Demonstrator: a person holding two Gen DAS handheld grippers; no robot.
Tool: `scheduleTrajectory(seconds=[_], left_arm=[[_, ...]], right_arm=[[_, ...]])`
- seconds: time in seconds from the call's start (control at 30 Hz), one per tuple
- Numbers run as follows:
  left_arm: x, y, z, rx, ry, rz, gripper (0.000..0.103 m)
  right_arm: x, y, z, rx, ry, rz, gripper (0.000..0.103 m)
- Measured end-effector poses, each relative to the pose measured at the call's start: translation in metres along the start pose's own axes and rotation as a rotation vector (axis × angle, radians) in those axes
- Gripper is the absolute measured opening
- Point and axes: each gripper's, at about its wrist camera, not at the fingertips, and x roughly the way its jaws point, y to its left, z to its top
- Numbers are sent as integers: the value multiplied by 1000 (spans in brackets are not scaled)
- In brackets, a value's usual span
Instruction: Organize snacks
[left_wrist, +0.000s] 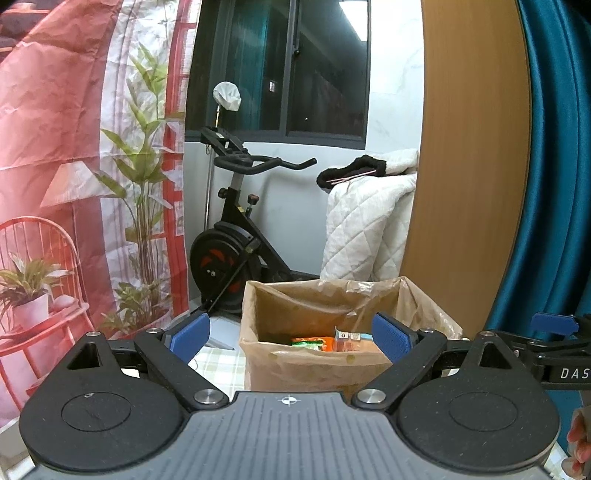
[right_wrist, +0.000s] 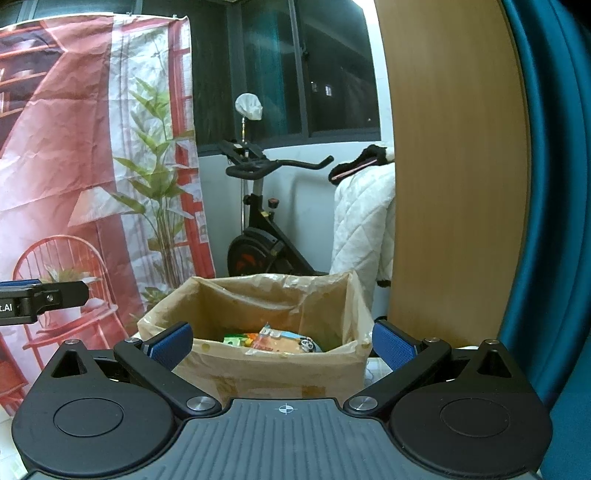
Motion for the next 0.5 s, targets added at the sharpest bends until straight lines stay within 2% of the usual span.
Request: scheduleTrajectory(seconds=[0.5], left_arm=[[1,1,-2,-17,11,2,96]], right_arm=[[3,0,-2,-10,9,2,102]])
